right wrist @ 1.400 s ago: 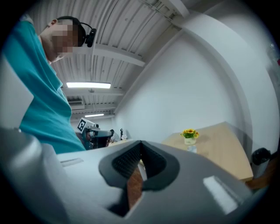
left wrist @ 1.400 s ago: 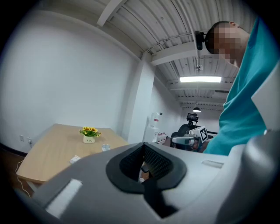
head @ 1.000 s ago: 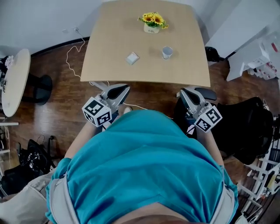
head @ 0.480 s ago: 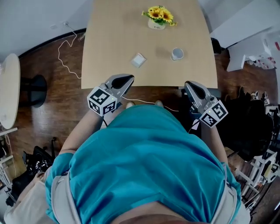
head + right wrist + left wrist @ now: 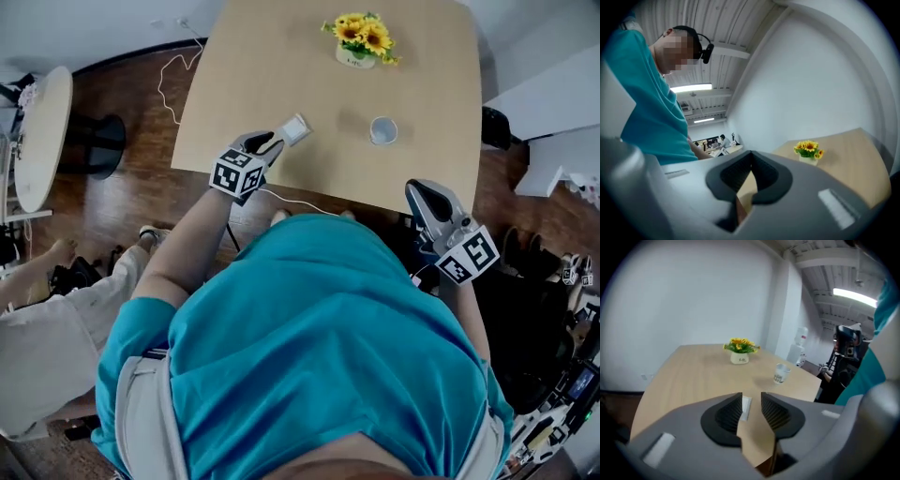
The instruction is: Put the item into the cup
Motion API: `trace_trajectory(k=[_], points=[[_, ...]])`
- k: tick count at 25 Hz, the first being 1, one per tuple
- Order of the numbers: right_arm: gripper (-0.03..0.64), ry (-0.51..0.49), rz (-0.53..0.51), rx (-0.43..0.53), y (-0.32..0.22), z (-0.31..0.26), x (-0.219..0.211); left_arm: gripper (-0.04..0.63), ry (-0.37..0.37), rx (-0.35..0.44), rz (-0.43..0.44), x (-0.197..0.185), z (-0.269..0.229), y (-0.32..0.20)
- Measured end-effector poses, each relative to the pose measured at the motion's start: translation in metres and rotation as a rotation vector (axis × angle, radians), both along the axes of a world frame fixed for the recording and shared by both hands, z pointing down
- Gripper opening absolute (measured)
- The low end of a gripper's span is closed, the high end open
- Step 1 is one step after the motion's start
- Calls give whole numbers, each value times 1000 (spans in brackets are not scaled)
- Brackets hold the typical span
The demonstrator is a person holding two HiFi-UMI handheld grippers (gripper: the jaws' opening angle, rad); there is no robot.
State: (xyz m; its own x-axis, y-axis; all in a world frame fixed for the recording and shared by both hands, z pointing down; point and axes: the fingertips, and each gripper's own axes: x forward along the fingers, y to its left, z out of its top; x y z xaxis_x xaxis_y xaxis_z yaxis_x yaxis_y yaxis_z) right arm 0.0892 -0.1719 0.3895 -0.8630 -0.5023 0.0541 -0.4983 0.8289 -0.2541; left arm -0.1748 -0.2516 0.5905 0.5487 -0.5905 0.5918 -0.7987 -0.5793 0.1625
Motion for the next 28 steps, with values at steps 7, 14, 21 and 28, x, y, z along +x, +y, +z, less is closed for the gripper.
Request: trace_trajectory(k=[7,14,21,28], points=[[2,1,-10,-48,-25,24,25,183,-140,-217,-31,-6,63,-41],[2,25,72,-89,-43,35,22,212,-215,-374,6,-8,103,-62],[2,40,71,-121,-47,48,11,277,-263,-437,-14,-17,122,-64],[2,41,78,-132,-55,47,13,96,-251,-382,32,-5,109,-55]])
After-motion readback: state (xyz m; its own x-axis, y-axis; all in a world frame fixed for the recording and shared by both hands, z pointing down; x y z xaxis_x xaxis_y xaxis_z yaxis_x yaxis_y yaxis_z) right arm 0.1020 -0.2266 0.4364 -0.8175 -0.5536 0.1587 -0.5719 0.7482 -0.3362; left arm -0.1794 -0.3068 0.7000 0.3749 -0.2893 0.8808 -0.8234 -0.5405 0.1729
